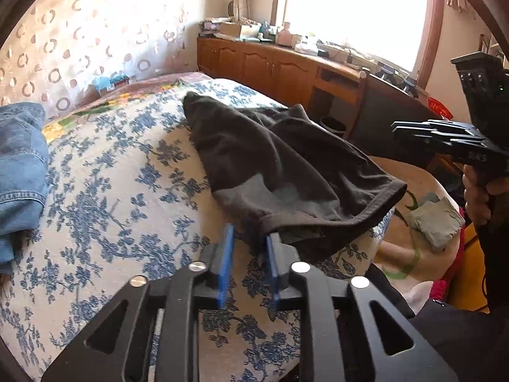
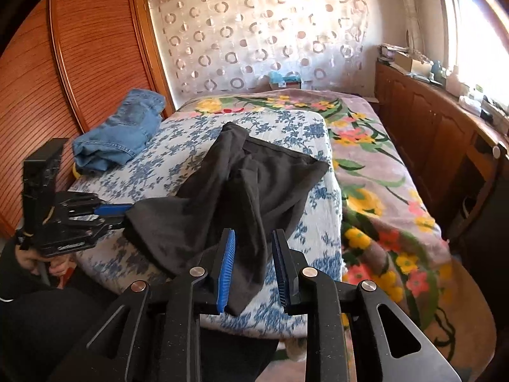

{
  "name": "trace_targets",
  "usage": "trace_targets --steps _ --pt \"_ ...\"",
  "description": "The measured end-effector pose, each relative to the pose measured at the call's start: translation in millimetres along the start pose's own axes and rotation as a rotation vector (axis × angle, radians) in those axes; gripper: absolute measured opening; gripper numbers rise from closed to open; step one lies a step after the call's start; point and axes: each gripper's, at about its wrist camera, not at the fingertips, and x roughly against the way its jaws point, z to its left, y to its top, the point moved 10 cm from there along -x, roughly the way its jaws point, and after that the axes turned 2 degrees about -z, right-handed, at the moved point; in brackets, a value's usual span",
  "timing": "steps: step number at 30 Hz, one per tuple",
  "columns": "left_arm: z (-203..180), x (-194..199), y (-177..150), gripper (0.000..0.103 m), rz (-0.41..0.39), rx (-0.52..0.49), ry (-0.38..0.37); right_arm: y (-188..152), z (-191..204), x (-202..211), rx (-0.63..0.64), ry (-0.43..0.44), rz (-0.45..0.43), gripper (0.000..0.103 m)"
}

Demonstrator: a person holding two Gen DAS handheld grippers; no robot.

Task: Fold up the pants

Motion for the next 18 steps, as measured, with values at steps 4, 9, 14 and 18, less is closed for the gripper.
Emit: trace_targets --steps 4,9,14,18 --pt "9.2 3.6 5.7 0.049 -0.022 0.022 0.022 4.7 1.7 -10.9 0.006 -0.006 -0.002 0.025" --pt "14.3 5.3 9.0 0.08 -0.04 0.023 0.047 9.1 1.5 -15.9 0.021 -0.01 -0.004 0.025" --pt "15.7 9.8 15.0 0.08 -0.071 0.028 0.049 16.3 -1.2 -23.5 0.033 -0.011 -0.008 0.025" --pt "18.3 7.7 17.9 0.08 -0.072 0.039 0.044 25.8 -0.4 -36.7 0.052 -0.009 -0.011 0.025"
